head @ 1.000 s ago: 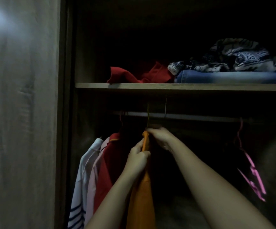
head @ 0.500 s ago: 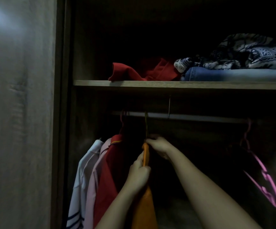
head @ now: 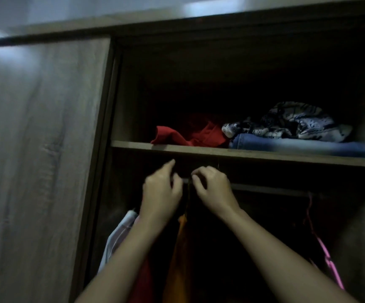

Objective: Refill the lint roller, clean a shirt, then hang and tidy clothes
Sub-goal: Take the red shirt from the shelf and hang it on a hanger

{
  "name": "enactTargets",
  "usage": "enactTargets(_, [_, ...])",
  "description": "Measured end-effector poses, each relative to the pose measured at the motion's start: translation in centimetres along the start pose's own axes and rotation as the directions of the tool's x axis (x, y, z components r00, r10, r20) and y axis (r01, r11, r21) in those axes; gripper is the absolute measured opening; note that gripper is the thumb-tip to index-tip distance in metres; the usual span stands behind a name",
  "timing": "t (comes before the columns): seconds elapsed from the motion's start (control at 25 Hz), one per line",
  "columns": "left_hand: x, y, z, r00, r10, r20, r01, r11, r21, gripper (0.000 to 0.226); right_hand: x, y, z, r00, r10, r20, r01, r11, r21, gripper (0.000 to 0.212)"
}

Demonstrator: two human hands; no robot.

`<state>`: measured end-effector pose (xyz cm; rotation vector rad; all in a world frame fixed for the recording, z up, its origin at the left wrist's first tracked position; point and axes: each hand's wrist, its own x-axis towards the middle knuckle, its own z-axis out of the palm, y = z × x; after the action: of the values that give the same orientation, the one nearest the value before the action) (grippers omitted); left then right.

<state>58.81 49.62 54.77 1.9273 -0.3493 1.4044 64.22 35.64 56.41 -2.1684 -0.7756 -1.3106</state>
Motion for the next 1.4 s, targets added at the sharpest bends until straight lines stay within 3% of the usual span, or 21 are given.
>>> enactTargets(0.08, [3.7, 0.5, -1.9, 0.981, 0.083, -0.175, -0.097, 0.993, -0.072, 0.032, 2.2, -1.9, -2.4, 0.972, -0.182, -0.149, 0.168, 0.980, -0.102, 0.015])
enactTargets(0.12, [5.7, 0.5, -2.5, 0.978, 0.109, -0.177, -0.124, 0.990, -0.071, 0.032, 3.6, -2.6, -3.3, 0.955, -0.232, -0.185, 0.200, 0.964, -0.176, 0.017])
enactTargets(0.2, [9.5, 0.1, -2.8, 0.992, 0.125, -0.035, -0.124, 0.992, 0.024, 0.044, 6.6, -3.3, -4.5, 0.963, -0.221, -0.153, 0.160, 0.929, -0.333, 0.029])
enactTargets(0.32, [12.7, -0.9, -2.3, 0.958, 0.015, 0.287, -0.075, 0.977, 0.199, 0.069, 10.4, -3.8, -5.0, 0.998, 0.023, 0.063, 0.010, 0.883, -0.470, 0.054])
enactTargets(0.4, [13.5, -1.1, -2.3, 0.894, -0.086, 0.439, 0.004, 0.983, 0.185, 0.071, 12.2, -4.3, -5.1, 0.941, 0.242, 0.237, -0.106, 0.875, -0.472, 0.066])
enactTargets(0.48, [13.9, -0.9, -2.4, 0.860, -0.125, 0.495, 0.064, 0.988, 0.139, 0.055, 13.2, -4.7, -4.8, 0.887, 0.350, 0.301, -0.125, 0.809, -0.574, 0.058])
enactTargets(0.56, [14.1, -0.8, -2.7, 0.863, -0.125, 0.490, 0.086, 0.991, 0.103, 0.037, 13.5, -5.1, -4.8, 0.888, 0.364, 0.281, -0.071, 0.712, -0.698, 0.038])
enactTargets(0.64, [14.1, -0.8, -3.3, 0.878, -0.122, 0.463, 0.098, 0.992, 0.076, 0.029, 13.1, -4.8, -4.9, 0.906, 0.335, 0.257, -0.030, 0.657, -0.753, 0.032])
enactTargets(0.72, [14.0, -1.1, -4.0, 0.927, -0.122, 0.356, 0.110, 0.993, 0.053, 0.027, 12.8, -4.1, -5.3, 0.957, 0.217, 0.194, -0.012, 0.696, -0.718, 0.029])
enactTargets(0.84, [14.1, -1.5, -4.9, 0.977, -0.096, 0.188, 0.118, 0.987, -0.110, 0.031, 12.2, -3.5, -5.8, 0.999, 0.040, 0.022, -0.027, 0.903, -0.429, 0.029])
enactTargets(1.0, [13.7, -0.9, -6.1, 0.966, -0.031, 0.258, 0.157, 0.861, -0.484, 0.050, 11.8, -5.4, -7.2, 0.992, -0.028, -0.124, 0.023, 0.999, -0.040, 0.025])
enactTargets(1.04, [13.5, -0.5, -6.5, 0.956, -0.016, 0.291, 0.171, 0.841, -0.514, 0.059, 11.6, -5.9, -7.8, 0.982, -0.042, -0.184, 0.042, 0.999, -0.006, 0.027])
enactTargets(1.12, [13.1, 0.2, -7.2, 0.950, 0.028, 0.310, 0.113, 0.897, -0.427, 0.073, 11.2, -6.5, -9.1, 0.952, -0.075, -0.297, 0.085, 0.996, 0.022, 0.029])
enactTargets(1.2, [12.5, 0.9, -7.6, 0.957, 0.096, 0.274, -0.004, 0.948, -0.319, 0.053, 10.6, -7.0, -10.2, 0.937, -0.110, -0.331, 0.131, 0.990, 0.044, 0.030])
enactTargets(1.28, [11.7, 1.8, -8.1, 0.962, 0.129, 0.241, -0.036, 0.934, -0.356, 0.022, 10.0, -7.7, -11.4, 0.936, -0.119, -0.330, 0.148, 0.987, 0.064, 0.029])
enactTargets(1.4, [10.2, 3.4, -9.2, 0.959, 0.120, 0.255, 0.015, 0.881, -0.473, 0.017, 9.0, -8.8, -14.0, 0.953, -0.062, -0.298, 0.102, 0.987, 0.122, 0.027])
